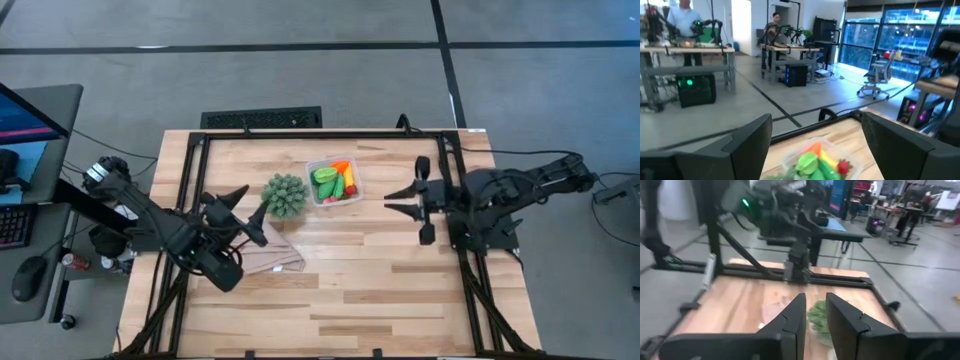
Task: Pick and placing Produce into tupperware
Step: Return to Home Position
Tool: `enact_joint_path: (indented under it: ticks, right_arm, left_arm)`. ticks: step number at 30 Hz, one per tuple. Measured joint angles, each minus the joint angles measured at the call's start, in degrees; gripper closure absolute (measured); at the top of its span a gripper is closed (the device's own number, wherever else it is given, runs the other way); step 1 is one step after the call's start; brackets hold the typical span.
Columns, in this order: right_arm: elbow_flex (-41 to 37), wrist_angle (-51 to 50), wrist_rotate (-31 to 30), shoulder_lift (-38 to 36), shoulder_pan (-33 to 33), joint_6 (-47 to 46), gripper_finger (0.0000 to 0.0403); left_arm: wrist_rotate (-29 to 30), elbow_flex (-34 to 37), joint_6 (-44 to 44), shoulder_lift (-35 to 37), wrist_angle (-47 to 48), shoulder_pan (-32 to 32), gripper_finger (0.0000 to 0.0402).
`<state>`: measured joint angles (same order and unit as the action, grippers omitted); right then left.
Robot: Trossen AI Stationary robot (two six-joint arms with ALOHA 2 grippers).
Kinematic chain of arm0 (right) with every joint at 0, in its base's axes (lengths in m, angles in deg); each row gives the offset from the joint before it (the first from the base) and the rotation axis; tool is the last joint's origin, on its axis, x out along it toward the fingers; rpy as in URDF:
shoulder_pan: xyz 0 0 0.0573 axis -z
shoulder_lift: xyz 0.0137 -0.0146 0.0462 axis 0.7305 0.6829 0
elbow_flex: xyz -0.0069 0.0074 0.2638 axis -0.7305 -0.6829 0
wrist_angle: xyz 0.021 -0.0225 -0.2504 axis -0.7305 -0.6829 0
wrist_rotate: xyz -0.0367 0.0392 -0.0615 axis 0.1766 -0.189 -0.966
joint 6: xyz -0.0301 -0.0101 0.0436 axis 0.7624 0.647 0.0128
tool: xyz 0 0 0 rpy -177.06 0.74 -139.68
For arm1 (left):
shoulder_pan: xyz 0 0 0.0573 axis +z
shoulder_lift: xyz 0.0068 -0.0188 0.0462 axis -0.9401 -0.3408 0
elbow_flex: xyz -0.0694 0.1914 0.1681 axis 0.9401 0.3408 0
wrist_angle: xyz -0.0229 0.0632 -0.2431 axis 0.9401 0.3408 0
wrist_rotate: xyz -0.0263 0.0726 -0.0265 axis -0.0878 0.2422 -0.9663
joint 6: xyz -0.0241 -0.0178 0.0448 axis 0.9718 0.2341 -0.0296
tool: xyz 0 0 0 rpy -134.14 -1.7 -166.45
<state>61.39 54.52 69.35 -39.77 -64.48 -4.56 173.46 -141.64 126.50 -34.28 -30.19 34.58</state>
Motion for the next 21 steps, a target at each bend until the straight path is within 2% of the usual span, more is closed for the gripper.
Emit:
enact_joint_path:
  ticks: [4,8,11,14,16,18,19,21]
  right_arm:
    - [0.0,0.0,-0.3,1.2,0.9,4.8,0.0335]
    - [0.0,0.1,-0.2,2.0,2.2,5.0,0.0335]
    - [0.0,1.6,-0.2,2.5,3.2,3.4,0.0335]
    - [-0.1,2.2,-0.1,2.9,4.3,2.2,0.0335]
    - [0.0,2.8,-0.3,3.1,4.6,1.6,0.0335]
    - [0.1,2.6,-0.2,3.6,5.0,1.6,0.0335]
    - [0.0,2.6,-0.2,4.0,5.2,1.6,0.0335]
    - [0.0,2.7,-0.2,4.8,5.3,1.5,0.0335]
  left_arm:
    - [0.0,-3.9,0.5,0.0,0.0,0.0,0.0102]
    - [0.0,-8.4,-2.3,0.0,-1.5,0.7,0.0102]
    - [0.2,-10.7,-8.2,0.0,-8.1,1.8,0.0102]
    - [-1.3,-12.0,-18.2,0.0,-18.4,2.9,0.0102]
    - [-5.0,-12.3,-26.9,-0.3,-27.4,4.0,0.0102]
    - [-12.0,-12.3,-37.7,-0.4,-37.5,5.6,0.0102]
    - [-17.3,-12.3,-44.3,-0.6,-43.3,6.7,0.0102]
    - [-32.4,-12.4,-58.3,-1.2,-54.0,9.0,0.0102]
